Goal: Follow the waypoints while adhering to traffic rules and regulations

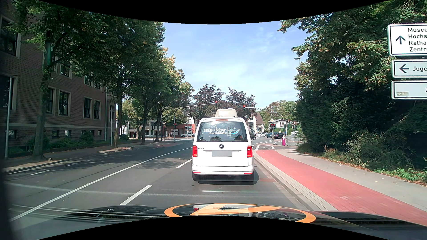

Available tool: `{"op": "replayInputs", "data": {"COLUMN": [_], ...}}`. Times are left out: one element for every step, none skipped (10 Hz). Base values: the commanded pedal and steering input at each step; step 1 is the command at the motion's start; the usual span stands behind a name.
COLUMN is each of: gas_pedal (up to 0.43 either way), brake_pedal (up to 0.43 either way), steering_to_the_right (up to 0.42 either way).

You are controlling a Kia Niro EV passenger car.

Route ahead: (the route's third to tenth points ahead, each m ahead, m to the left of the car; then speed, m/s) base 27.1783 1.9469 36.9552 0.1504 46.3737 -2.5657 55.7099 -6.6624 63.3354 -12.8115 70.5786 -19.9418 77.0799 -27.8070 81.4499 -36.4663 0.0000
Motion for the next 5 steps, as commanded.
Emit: {"op": "replayInputs", "data": {"gas_pedal": [0.000,0.000,0.000,0.000,0.000], "brake_pedal": [0.183,0.183,0.183,0.183,0.183], "steering_to_the_right": [0.001,0.001,0.001,0.001,0.001]}}
